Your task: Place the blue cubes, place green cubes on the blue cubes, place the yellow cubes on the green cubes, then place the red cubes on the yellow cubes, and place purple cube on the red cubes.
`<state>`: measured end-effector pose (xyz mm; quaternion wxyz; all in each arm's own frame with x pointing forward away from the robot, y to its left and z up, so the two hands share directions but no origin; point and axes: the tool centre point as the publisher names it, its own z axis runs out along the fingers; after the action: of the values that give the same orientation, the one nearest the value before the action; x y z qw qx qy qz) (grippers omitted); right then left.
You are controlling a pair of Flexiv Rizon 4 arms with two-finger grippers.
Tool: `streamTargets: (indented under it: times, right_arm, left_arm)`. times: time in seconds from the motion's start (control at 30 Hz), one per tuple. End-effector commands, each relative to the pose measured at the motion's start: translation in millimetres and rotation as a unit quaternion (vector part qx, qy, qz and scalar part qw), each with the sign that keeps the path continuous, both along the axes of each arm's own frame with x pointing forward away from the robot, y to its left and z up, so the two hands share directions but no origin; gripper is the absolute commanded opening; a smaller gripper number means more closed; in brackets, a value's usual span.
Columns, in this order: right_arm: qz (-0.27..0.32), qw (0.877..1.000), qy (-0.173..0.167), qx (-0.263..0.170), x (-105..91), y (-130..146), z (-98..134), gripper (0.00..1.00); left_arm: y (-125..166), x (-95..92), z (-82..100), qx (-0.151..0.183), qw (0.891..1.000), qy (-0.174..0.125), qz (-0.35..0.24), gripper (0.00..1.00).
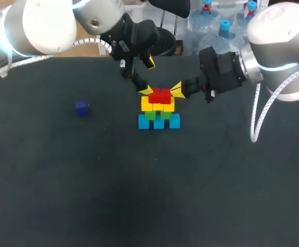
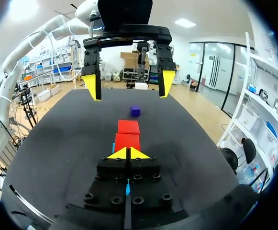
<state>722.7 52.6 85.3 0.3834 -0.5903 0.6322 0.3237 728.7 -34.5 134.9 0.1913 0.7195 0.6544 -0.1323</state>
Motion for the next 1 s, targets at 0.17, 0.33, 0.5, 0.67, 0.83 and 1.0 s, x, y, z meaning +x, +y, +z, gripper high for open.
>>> streamTargets:
  times: [0.17,0.33,0.5,0.67,0.83,1.0]
  right_arm:
    - [0.001,1.0,-0.001,0.001,-0.4,0,1,0.0]
    - [-0.005,1.0,-0.003,-0.004,-1.1,-6,2,0.0]
    - [-0.015,1.0,-0.004,-0.008,-3.2,-16,5,0.0]
    - [-0.011,1.0,-0.011,-0.009,-12.1,-25,13,0.0]
    - [-0.005,0.999,-0.016,0.029,-27.0,-44,26,0.09]
    - [-0.023,0.998,-0.017,0.051,-37.0,-72,38,0.36]
  left_arm:
    - [1,0.4,-0.4,-0.001,1.0,-0.001,-0.002,1.0]
    - [1,0.4,-0.4,-0.001,1.0,-0.001,-0.002,1.0]
    - [1,0.4,-0.4,-0.001,1.0,-0.001,-0.002,1.0]
    - [1,0.4,-0.4,-0.001,1.0,-0.001,-0.002,1.0]
    - [1,0.4,-0.4,-0.001,1.0,-0.001,-0.002,1.0]
    - [1,0.4,-0.4,-0.001,1.0,-0.001,-0.002,1.0]
